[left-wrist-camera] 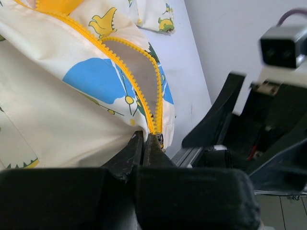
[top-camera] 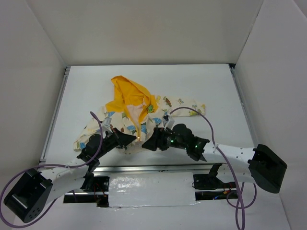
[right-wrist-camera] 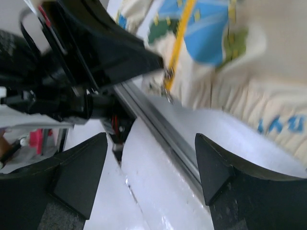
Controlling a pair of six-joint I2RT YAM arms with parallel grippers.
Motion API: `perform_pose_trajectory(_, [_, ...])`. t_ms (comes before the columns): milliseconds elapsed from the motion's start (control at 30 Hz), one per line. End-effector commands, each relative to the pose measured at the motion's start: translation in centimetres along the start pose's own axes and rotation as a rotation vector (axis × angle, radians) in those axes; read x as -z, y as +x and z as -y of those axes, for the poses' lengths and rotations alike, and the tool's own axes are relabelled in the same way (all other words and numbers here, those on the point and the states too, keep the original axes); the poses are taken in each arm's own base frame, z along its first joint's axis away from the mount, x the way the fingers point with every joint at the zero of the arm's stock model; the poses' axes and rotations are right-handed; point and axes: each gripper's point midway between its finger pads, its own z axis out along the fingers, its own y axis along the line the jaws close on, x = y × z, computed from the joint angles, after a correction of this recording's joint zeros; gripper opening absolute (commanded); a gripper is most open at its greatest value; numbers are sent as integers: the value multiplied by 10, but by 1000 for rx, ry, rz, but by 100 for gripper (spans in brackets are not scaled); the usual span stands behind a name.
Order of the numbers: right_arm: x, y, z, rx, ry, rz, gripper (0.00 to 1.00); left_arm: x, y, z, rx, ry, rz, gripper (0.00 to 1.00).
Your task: Zip up the jacket
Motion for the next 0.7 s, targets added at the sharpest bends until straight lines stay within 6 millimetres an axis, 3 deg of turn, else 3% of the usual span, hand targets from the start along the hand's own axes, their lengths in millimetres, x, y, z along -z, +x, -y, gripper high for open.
perform_pose_trajectory(0, [5, 7, -20, -97, -103, 59, 80, -4, -15, 34, -15, 120, 34, 0])
perform_pose_trajectory(433, [-32, 10, -21, -88, -181, 83, 74, -7, -14, 40, -1, 138, 17, 0])
perform_pose_trajectory(667, [-42, 5, -20, -82, -176, 101, 70, -8, -15, 40, -1, 134, 24, 0])
